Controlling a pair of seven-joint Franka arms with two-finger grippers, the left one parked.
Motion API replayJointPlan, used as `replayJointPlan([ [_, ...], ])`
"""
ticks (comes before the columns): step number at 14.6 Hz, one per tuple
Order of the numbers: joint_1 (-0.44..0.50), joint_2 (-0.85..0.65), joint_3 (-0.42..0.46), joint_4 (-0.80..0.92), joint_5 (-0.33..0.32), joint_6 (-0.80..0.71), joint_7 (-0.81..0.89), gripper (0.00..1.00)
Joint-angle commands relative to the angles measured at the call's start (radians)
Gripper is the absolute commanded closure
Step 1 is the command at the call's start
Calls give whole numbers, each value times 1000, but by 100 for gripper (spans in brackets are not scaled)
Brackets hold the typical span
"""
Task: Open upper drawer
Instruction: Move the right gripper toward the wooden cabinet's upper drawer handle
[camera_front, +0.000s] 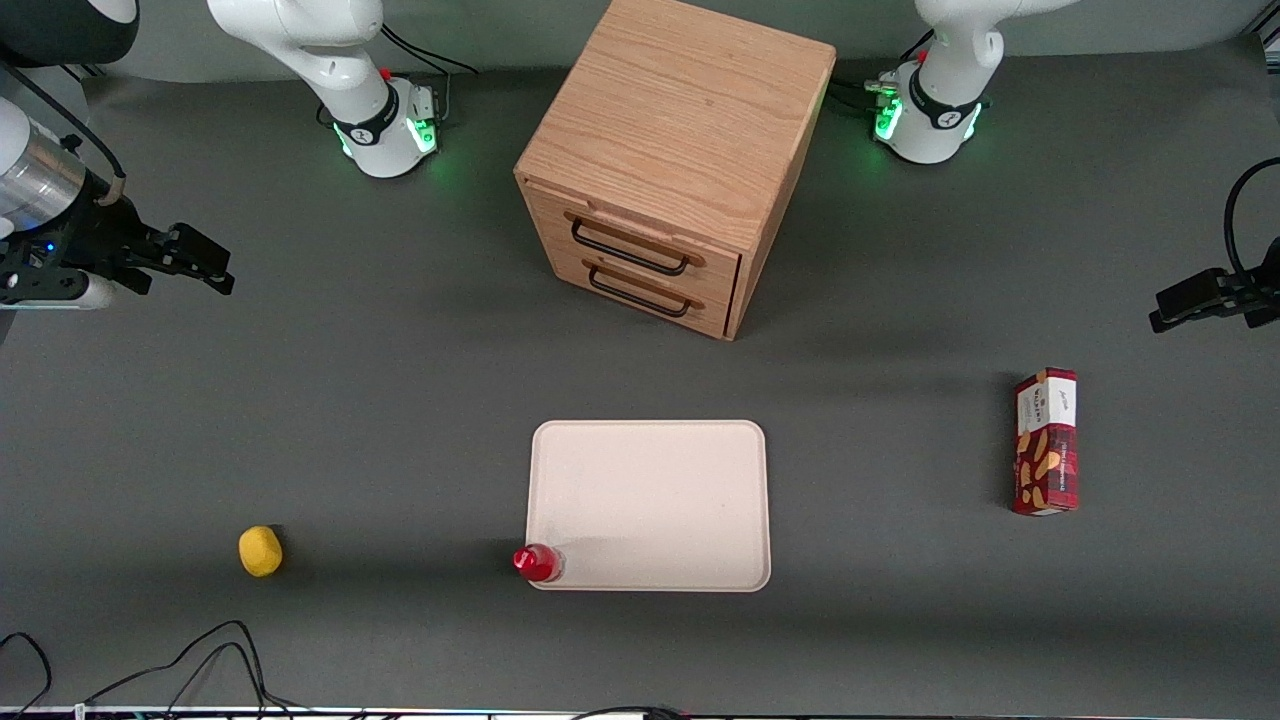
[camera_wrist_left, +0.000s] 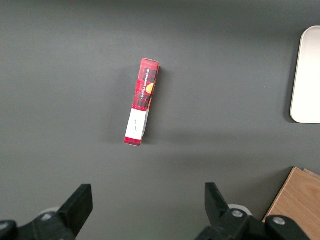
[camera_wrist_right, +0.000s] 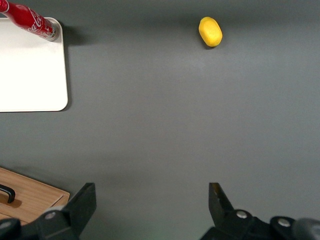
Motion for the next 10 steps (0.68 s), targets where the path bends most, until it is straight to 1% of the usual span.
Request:
replayJointPlan([
  [1, -12, -15, 10, -16, 16, 12, 14, 0],
  [4, 6, 6, 10, 12, 19, 12, 17, 0],
  [5, 28, 31, 12, 36, 21, 12, 14, 0],
  [7, 84, 72, 12, 81, 60, 7, 2, 0],
  [10, 204, 144, 15, 157, 64, -4, -1, 0],
])
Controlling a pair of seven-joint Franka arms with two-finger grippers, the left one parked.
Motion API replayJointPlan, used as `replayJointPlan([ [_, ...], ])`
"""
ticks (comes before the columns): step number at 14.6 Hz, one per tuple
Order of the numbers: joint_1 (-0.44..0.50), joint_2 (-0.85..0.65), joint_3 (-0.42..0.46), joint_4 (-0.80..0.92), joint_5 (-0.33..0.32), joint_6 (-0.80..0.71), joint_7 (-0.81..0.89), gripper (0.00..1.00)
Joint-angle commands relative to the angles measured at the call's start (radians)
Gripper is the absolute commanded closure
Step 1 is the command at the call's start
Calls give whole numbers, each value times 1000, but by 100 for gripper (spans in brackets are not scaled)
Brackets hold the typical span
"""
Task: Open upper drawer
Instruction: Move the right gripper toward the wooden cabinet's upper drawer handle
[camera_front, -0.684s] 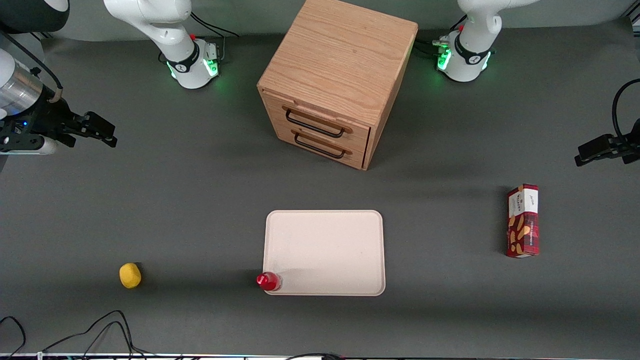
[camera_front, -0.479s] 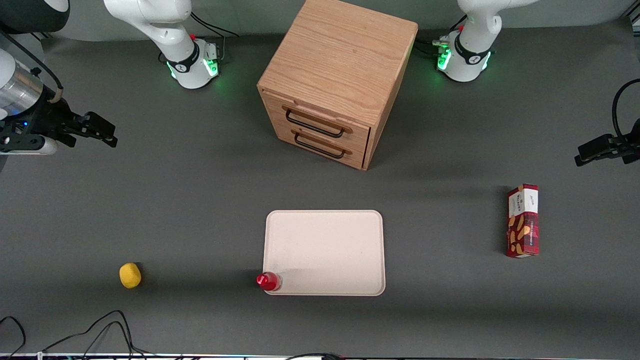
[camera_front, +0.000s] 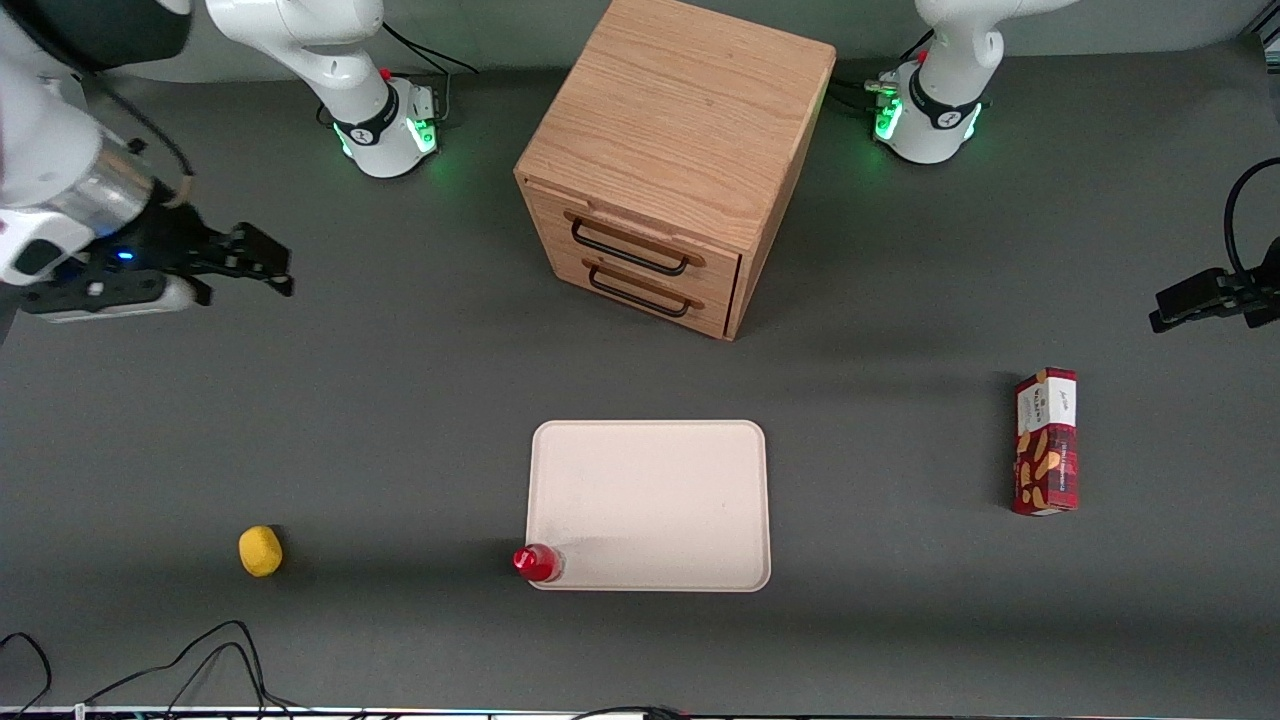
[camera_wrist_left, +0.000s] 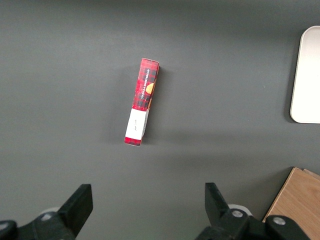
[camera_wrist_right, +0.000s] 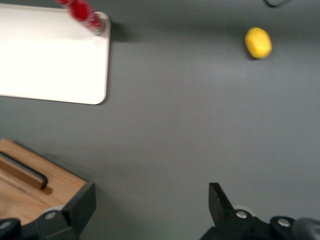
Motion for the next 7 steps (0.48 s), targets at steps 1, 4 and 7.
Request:
replayJointPlan([
  [1, 120, 94, -1, 111, 14, -20, 0, 0],
  [4, 247, 163, 32, 187, 11, -22, 0, 0],
  [7, 280, 237, 144, 252, 14, -19, -1, 0],
])
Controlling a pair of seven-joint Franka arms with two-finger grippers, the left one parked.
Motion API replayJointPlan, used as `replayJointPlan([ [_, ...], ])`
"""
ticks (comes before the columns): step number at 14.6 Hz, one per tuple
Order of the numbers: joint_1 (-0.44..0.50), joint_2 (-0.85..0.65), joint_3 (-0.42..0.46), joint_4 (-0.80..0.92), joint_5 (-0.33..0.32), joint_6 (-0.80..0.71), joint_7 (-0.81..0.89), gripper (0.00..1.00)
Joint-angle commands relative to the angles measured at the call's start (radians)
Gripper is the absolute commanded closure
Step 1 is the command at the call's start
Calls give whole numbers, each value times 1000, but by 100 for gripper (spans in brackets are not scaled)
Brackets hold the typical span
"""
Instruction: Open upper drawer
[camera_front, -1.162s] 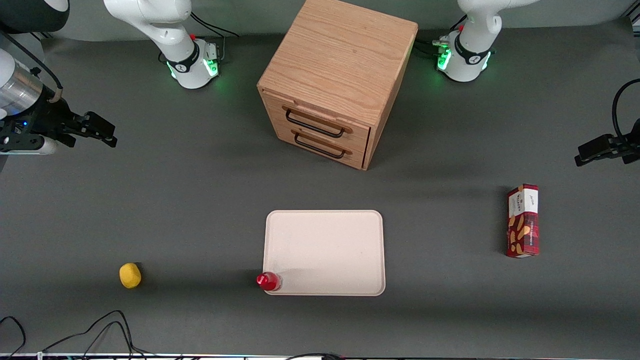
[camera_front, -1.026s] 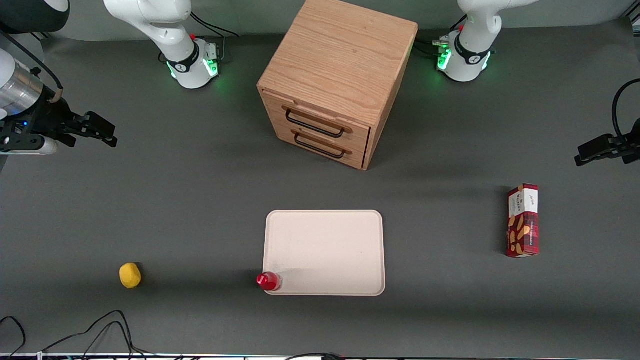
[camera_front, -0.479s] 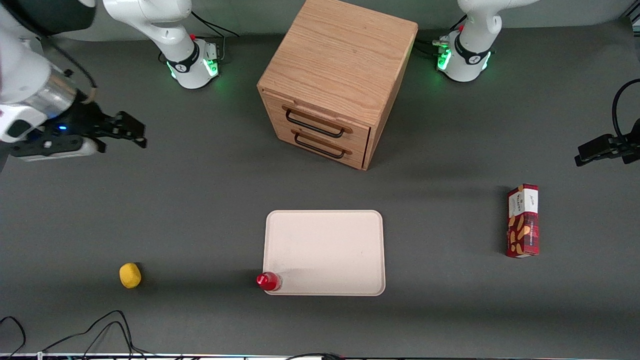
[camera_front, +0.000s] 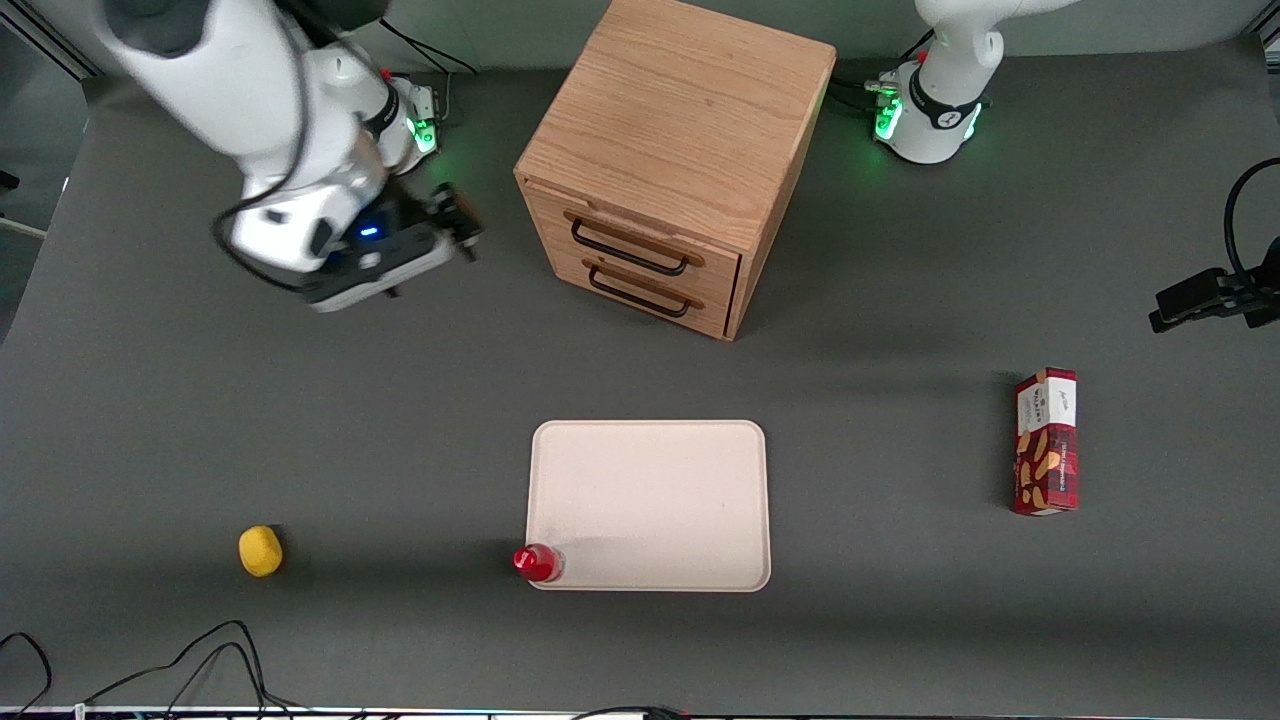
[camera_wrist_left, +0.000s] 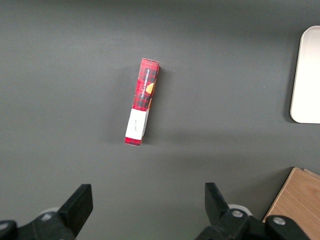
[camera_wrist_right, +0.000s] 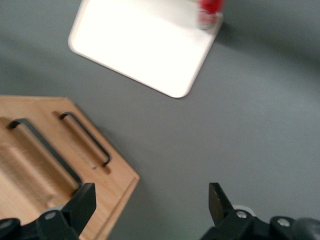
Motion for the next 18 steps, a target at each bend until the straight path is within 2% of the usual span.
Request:
replayJointPlan([
  [1, 14, 112, 111, 126, 7, -19, -1, 0],
  [3, 45, 158, 155, 154, 2, -15, -14, 0],
  [7, 57, 193, 180, 155, 2, -8, -330, 0],
  [9, 54, 202, 179, 151, 4, -8, -428, 0],
  [14, 59, 227, 180, 128, -2, -1, -443, 0],
  [18, 51, 235, 192, 41, -23, 114, -507, 0],
])
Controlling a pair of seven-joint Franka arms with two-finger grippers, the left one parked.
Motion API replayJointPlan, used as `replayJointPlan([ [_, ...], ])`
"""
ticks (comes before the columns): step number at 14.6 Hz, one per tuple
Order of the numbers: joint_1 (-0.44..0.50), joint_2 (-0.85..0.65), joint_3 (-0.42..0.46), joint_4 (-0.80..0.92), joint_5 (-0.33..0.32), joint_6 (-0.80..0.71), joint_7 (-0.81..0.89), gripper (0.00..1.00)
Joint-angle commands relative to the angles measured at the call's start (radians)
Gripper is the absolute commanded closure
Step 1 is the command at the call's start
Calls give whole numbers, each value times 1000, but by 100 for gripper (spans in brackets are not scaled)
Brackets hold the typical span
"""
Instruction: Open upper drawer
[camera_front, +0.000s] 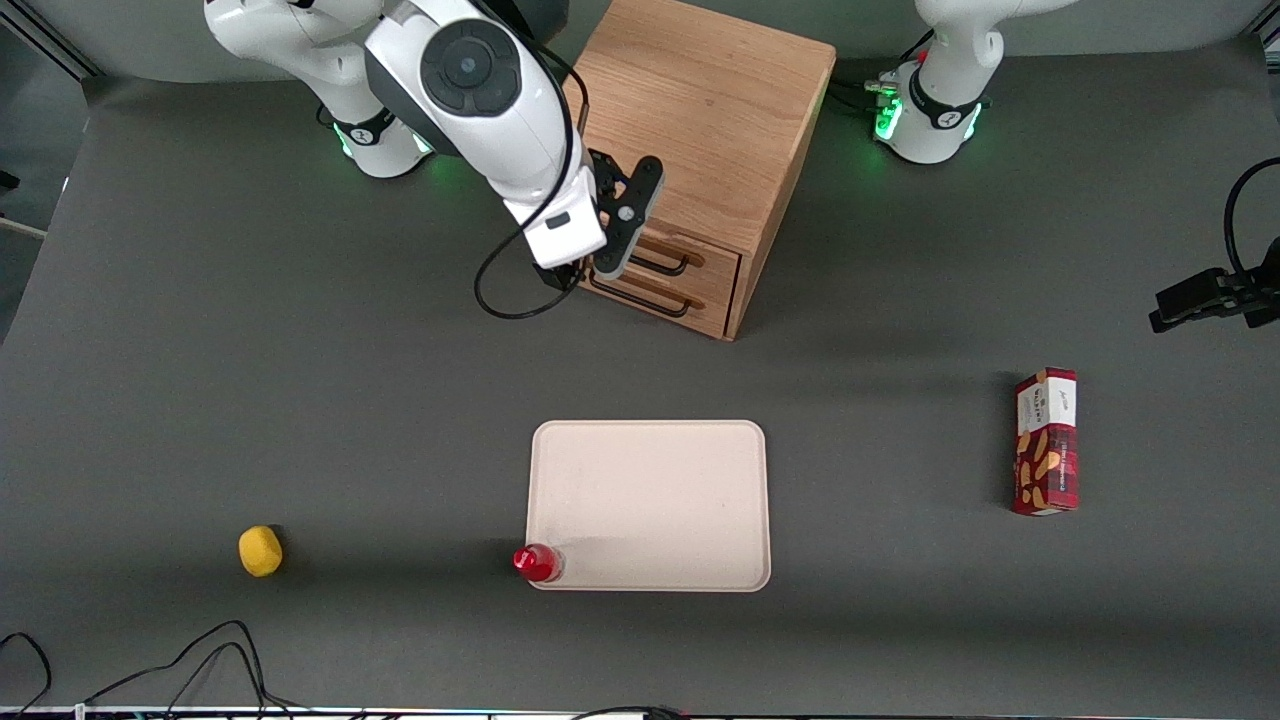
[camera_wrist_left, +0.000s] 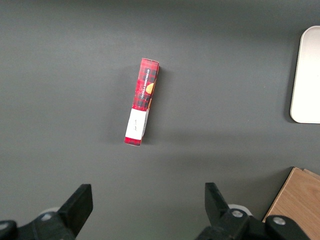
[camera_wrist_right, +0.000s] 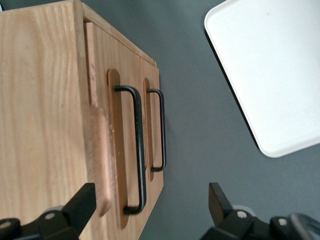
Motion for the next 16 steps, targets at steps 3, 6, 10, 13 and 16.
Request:
replayJointPlan([
  [3, 2, 27, 9, -65, -26, 90, -59, 0],
  [6, 4, 52, 12, -68, -42, 93, -66, 0],
  [10, 1, 67, 38, -85, -44, 91, -64, 0],
  [13, -4, 78, 49, -88, -59, 93, -66, 0],
  [16, -7, 98, 53, -89, -82, 117, -66, 0],
])
